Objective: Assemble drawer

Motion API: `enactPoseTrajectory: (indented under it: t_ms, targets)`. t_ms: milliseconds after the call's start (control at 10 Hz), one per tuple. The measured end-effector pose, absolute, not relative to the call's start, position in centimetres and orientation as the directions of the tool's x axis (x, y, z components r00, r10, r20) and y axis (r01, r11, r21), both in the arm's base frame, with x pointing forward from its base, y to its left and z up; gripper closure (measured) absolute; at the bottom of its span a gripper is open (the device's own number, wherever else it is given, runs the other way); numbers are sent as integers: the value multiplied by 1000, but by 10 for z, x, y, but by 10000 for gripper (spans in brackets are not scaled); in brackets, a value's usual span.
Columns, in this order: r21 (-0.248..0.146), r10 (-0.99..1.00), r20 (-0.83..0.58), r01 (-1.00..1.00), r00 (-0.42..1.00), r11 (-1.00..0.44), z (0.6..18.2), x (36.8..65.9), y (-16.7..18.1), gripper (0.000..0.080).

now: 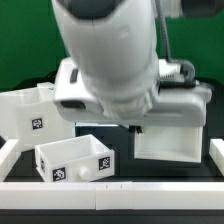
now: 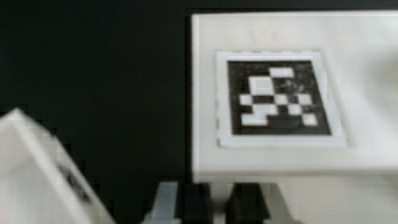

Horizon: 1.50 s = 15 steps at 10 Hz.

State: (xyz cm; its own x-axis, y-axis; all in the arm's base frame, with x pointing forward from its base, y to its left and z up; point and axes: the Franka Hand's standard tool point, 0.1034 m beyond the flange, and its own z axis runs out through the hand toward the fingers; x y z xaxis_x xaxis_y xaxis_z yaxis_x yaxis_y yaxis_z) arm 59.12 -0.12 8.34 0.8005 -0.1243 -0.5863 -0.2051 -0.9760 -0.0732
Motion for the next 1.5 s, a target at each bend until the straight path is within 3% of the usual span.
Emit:
enactPoseTrajectory:
  t_ms: [200, 300, 700, 900, 1100, 1500]
  targets:
    - [-100, -140, -400, -195, 906, -976, 112, 577, 2, 765]
    - [-91, -171, -320, -210, 932, -973, 114, 576, 0, 765]
    - [-80, -203, -31, -205, 979, -976, 112, 588, -3, 765]
    - [-71, -249, 103, -242, 963, -968, 109, 552, -3, 765]
    - [-66, -272, 130, -265, 953, -962, 102, 515, -4, 765]
    - [-67, -299, 119, -293, 947, -954, 99, 511, -2, 765]
